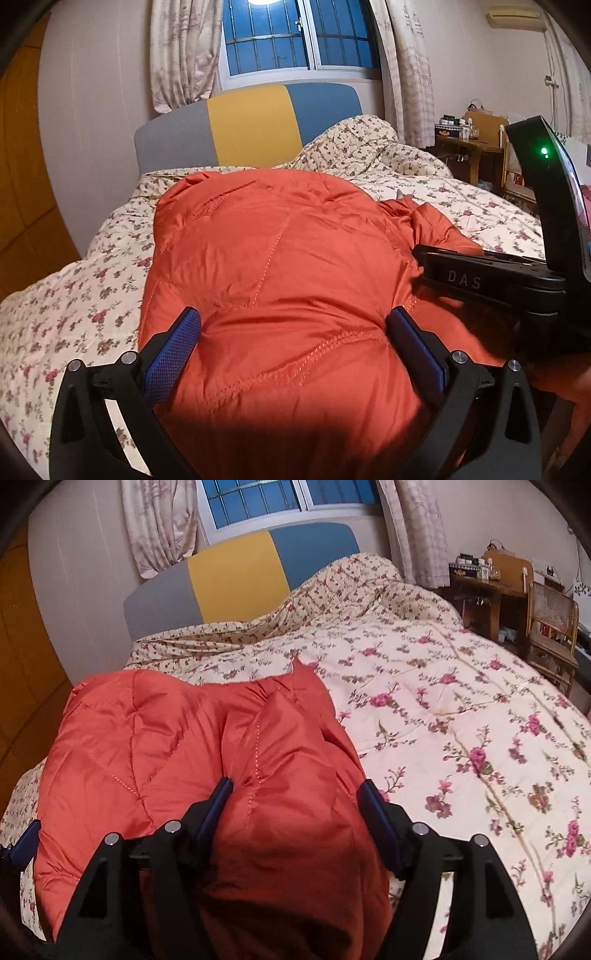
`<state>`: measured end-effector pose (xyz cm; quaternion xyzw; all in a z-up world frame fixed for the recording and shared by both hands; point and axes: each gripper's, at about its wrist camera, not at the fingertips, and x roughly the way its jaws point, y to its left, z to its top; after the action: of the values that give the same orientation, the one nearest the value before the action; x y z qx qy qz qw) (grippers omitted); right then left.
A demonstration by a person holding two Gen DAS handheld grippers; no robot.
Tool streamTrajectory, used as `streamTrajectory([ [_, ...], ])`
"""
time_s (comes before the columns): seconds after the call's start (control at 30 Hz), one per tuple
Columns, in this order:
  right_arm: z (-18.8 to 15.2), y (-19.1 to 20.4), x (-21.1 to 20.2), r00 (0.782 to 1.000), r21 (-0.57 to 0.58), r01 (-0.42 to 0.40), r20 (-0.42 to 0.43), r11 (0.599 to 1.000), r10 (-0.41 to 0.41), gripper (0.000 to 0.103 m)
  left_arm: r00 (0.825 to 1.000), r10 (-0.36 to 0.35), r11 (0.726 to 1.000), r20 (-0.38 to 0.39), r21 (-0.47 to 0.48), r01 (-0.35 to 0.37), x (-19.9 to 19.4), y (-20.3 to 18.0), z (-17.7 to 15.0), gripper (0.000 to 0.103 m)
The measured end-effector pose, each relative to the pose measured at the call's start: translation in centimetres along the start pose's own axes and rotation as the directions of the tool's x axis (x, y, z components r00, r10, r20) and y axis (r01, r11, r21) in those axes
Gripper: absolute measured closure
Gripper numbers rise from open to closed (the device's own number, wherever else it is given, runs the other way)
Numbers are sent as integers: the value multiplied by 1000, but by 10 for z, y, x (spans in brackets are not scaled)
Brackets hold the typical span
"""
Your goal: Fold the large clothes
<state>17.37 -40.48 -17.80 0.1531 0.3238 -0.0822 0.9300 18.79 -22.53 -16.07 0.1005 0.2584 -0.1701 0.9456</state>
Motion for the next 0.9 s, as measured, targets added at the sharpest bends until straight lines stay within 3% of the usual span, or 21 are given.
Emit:
streamTrajectory([
  [0.13, -3, -2, -30, 1000, 26, -15, 10, 1000, 15, 33, 999, -49, 999, -10, -23, 49, -19, 15, 1, 3],
  [0.33, -17, -5, -61, 999, 61, -36, -11, 997, 37, 33, 1000, -9, 997, 30, -80, 11, -45, 38, 1, 3],
  [0.57, -38, -13, -52, 998, 94, -24, -57, 995, 29, 27, 997, -58, 986, -45, -160, 50, -26, 40, -23, 3],
  [0.67, -46, -15, -42, 999, 84, -19, -49, 996, 24, 21, 998, -38, 991, -58, -128, 31, -19, 34, -27, 3],
  [0.9, -50, -20, -39, 998, 112, -28, -46, 993, 33, 19, 997, -29, 992, -75, -121, 20, -17, 34, -26, 3],
])
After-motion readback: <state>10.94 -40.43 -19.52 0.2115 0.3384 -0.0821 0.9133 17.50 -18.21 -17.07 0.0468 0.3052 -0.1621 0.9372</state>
